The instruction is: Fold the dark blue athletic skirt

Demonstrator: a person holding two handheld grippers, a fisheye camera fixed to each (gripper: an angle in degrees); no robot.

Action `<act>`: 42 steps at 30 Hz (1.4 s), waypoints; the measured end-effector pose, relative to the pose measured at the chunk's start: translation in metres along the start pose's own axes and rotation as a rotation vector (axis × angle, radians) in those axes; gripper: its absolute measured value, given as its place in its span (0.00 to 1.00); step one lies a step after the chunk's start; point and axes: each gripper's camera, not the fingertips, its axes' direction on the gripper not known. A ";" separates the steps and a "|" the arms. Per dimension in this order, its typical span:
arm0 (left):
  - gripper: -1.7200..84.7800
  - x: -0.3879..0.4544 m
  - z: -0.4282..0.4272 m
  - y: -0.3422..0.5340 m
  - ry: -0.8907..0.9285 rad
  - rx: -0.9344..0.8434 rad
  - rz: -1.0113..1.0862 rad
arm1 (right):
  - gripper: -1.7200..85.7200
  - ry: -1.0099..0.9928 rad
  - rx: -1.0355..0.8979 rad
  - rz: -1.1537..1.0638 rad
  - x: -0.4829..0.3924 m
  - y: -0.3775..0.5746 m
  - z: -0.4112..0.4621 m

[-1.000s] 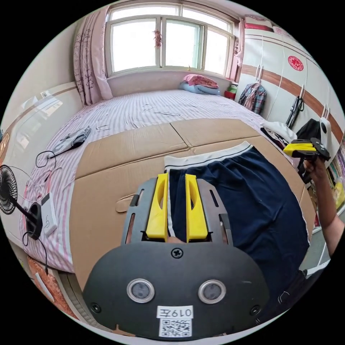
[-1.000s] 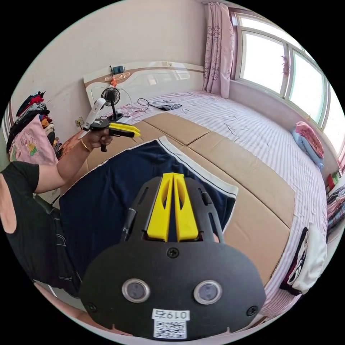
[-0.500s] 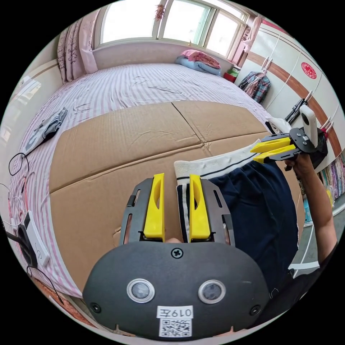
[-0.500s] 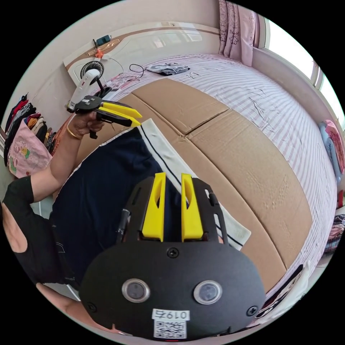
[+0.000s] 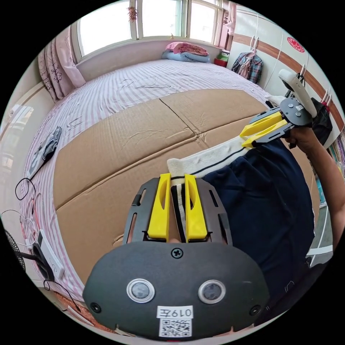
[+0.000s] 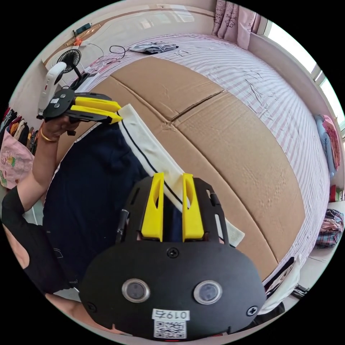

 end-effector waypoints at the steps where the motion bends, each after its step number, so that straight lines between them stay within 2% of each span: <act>1: 0.06 0.001 -0.001 0.000 -0.005 0.003 0.000 | 0.10 0.020 0.003 -0.002 -0.001 -0.004 0.002; 5: 0.04 0.000 -0.002 0.002 0.010 0.011 -0.014 | 0.08 0.054 0.005 -0.010 -0.002 -0.011 0.008; 13: 0.04 0.009 -0.007 0.008 0.004 0.027 -0.028 | 0.08 -0.012 0.063 0.046 0.010 0.004 0.003; 17: 0.04 0.023 -0.015 0.014 -0.019 0.033 -0.002 | 0.02 0.080 0.129 0.083 0.018 0.031 -0.021; 22: 0.05 0.039 -0.020 0.018 -0.035 0.027 0.000 | 0.01 0.019 0.103 0.160 0.041 0.075 -0.027; 27: 0.05 0.060 -0.026 0.022 -0.066 0.012 0.001 | 0.01 0.076 0.081 0.197 0.034 0.109 -0.024; 29: 0.04 0.068 -0.031 0.024 -0.064 0.001 -0.004 | 0.01 0.083 0.231 0.223 0.018 0.134 -0.055; 31: 0.04 0.072 -0.041 0.027 -0.051 0.012 -0.003 | 0.01 0.001 0.369 0.202 0.000 0.163 -0.086; 34: 0.04 0.072 -0.077 0.044 -0.049 0.114 -0.069 | 0.01 -0.052 0.514 0.136 -0.050 0.227 -0.130; 37: 0.04 0.092 -0.122 0.078 -0.066 0.188 -0.086 | 0.01 0.013 0.543 0.071 -0.120 0.306 -0.154; 42: 0.04 0.206 -0.178 0.164 -0.101 0.289 0.161 | 0.01 0.144 0.602 0.097 -0.215 0.428 -0.150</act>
